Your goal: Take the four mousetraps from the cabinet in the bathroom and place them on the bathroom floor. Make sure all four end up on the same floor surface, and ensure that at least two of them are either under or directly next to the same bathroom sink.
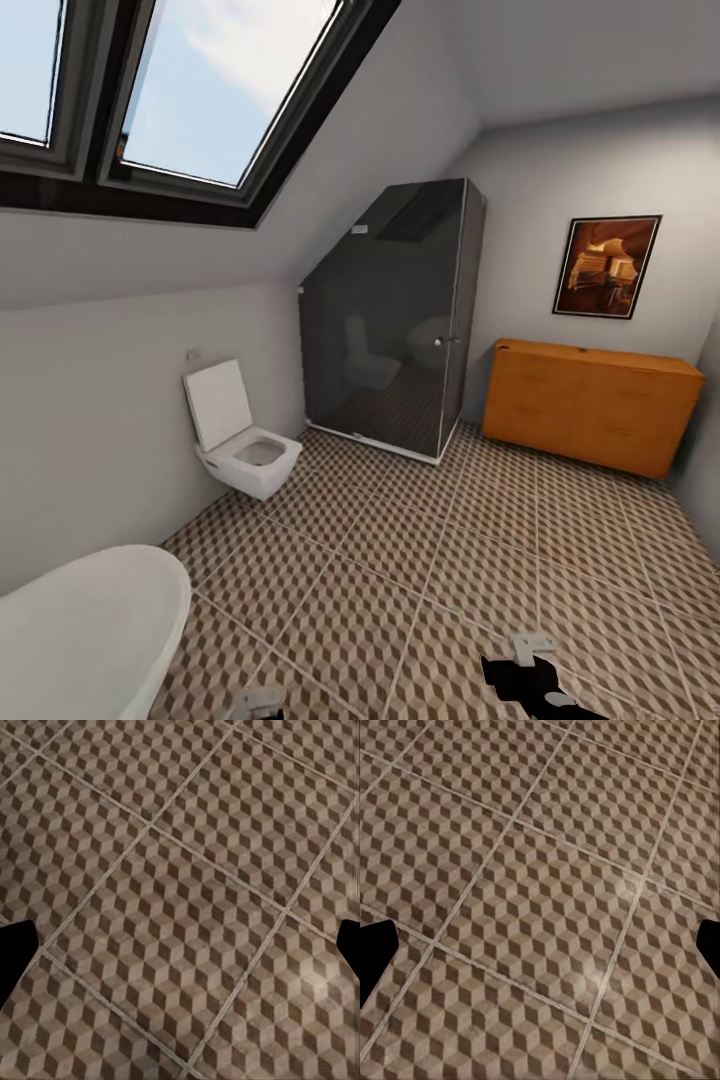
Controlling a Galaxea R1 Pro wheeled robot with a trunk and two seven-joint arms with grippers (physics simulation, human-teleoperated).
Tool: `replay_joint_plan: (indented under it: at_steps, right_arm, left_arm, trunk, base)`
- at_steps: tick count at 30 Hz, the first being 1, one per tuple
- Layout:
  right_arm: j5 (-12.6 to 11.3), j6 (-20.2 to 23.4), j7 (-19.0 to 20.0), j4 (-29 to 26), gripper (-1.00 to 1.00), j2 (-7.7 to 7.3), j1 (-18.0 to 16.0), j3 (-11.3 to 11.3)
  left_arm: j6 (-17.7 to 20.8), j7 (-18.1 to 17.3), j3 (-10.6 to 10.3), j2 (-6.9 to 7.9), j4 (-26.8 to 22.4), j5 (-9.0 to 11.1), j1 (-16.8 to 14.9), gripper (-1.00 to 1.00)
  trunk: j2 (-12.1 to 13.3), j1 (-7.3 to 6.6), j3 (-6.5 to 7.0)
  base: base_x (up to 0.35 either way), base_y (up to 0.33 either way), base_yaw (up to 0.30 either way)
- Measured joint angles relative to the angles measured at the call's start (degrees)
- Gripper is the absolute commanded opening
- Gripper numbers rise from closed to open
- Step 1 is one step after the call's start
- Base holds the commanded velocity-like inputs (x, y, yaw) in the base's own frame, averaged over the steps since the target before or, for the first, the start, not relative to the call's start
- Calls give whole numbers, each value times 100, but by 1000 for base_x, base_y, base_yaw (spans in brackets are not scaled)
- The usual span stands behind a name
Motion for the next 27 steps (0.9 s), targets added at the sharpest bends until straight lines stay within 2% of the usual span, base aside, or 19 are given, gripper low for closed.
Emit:
replay_joint_plan:
  at_steps: [27]
  right_arm:
    - [0, 0, -1, 0, 100, 0, 0, 0]
  left_arm:
    - [0, -7, 0, -2, 0, 0, 0, 100]
  trunk:
    - [0, 0, 0]
  base:
    - [0, 0, -272]
